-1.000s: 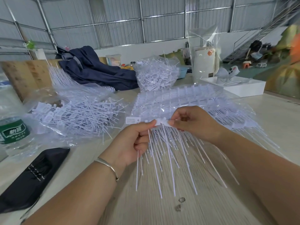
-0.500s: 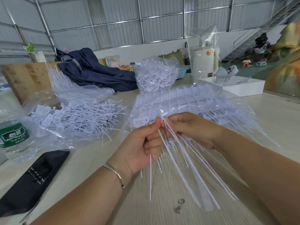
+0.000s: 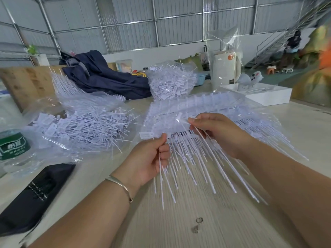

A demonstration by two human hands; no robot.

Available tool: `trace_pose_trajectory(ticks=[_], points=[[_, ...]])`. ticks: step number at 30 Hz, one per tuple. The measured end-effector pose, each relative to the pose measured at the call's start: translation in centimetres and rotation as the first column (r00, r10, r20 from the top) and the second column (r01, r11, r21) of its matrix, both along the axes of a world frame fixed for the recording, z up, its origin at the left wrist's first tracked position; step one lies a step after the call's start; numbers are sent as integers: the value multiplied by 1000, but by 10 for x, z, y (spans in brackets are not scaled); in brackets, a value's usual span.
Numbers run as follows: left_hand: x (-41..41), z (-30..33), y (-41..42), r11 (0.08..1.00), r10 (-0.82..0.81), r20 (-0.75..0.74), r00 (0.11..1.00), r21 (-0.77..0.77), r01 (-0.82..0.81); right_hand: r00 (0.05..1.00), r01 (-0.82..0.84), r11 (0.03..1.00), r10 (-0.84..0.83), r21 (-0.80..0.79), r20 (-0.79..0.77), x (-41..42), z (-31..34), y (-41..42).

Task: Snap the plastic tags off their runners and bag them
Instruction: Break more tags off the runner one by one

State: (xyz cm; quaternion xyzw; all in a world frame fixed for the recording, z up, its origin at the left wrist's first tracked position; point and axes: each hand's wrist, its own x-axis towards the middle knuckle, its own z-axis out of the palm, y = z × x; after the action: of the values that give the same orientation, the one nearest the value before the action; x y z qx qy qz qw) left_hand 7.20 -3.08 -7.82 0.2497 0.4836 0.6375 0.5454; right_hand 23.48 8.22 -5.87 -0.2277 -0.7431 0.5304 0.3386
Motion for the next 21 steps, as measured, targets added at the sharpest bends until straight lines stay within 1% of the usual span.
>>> trace_pose_trajectory(ticks=[2,4,6,8,10,13,17,19,21], points=[[0,-1,0,1000,-3,-50,999,-3,2,1000,-5,1000,5,17,15,-1,-1,1],[-1,1,0,997,64,-94,994,45,-60,999,-8,999,7,41,32,-1,-1,0],[-3,3,-2,986,142,-102,985,100,-132,999,-8,999,6,51,49,0,-2,-1],[-5,5,-3,981,164,-85,983,115,-153,997,-3,998,-1,63,74,-1,-4,-2],[-7,4,-4,985,153,-45,987,86,-148,996,0,996,-9,94,88,-1,-5,-4],[-3,2,-3,995,86,-22,996,44,-85,995,-7,992,-7,129,103,-3,-5,-8],[6,4,-4,998,8,-169,986,68,3,995,-4,988,-12,155,103,-4,-9,-8],[8,3,-5,996,20,-242,970,90,2,996,-16,987,1,162,92,-3,-9,-7],[5,1,-5,994,52,-245,968,102,-27,996,-28,988,14,152,91,-2,-8,-5]])
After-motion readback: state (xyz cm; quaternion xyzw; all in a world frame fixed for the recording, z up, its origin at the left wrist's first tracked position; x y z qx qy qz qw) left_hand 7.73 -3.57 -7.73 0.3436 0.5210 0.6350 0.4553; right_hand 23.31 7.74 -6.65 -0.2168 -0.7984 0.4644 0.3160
